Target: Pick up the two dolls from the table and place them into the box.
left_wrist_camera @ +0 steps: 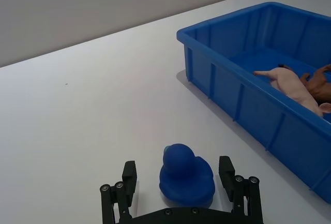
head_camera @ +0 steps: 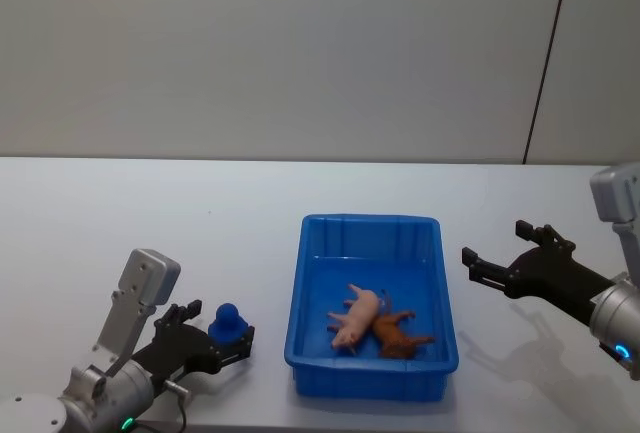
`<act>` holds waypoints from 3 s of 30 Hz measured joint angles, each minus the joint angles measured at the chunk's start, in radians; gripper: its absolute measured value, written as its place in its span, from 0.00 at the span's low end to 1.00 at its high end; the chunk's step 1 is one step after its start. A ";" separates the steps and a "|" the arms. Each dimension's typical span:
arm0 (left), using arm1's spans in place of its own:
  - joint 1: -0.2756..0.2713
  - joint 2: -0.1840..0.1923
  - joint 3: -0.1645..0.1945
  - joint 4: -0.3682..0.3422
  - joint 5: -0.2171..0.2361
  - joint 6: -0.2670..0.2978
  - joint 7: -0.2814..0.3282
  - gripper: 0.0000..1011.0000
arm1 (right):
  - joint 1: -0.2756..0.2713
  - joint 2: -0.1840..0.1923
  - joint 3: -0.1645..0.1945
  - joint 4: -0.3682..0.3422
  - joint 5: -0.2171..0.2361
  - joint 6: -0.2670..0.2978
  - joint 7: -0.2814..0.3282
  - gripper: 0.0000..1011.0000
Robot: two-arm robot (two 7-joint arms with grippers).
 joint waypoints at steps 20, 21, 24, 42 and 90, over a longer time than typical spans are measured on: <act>-0.078 -0.039 0.009 0.119 0.014 -0.019 -0.165 0.59 | 0.000 0.000 0.000 0.000 0.000 0.000 0.000 0.99; -0.082 -0.041 0.010 0.123 0.015 -0.017 -0.173 0.56 | 0.000 0.000 0.000 0.000 0.000 0.000 0.000 0.99; -0.089 -0.044 0.011 0.127 0.019 -0.015 -0.183 0.54 | 0.000 0.000 0.000 0.000 0.000 0.000 0.000 0.99; -0.104 -0.023 -0.008 -0.021 0.100 0.030 -0.148 0.41 | 0.000 0.000 0.000 0.000 0.000 0.000 0.000 0.99; -0.235 -0.180 0.069 0.023 0.068 -0.184 -0.231 0.99 | 0.000 0.000 0.000 0.000 0.000 0.000 0.000 0.99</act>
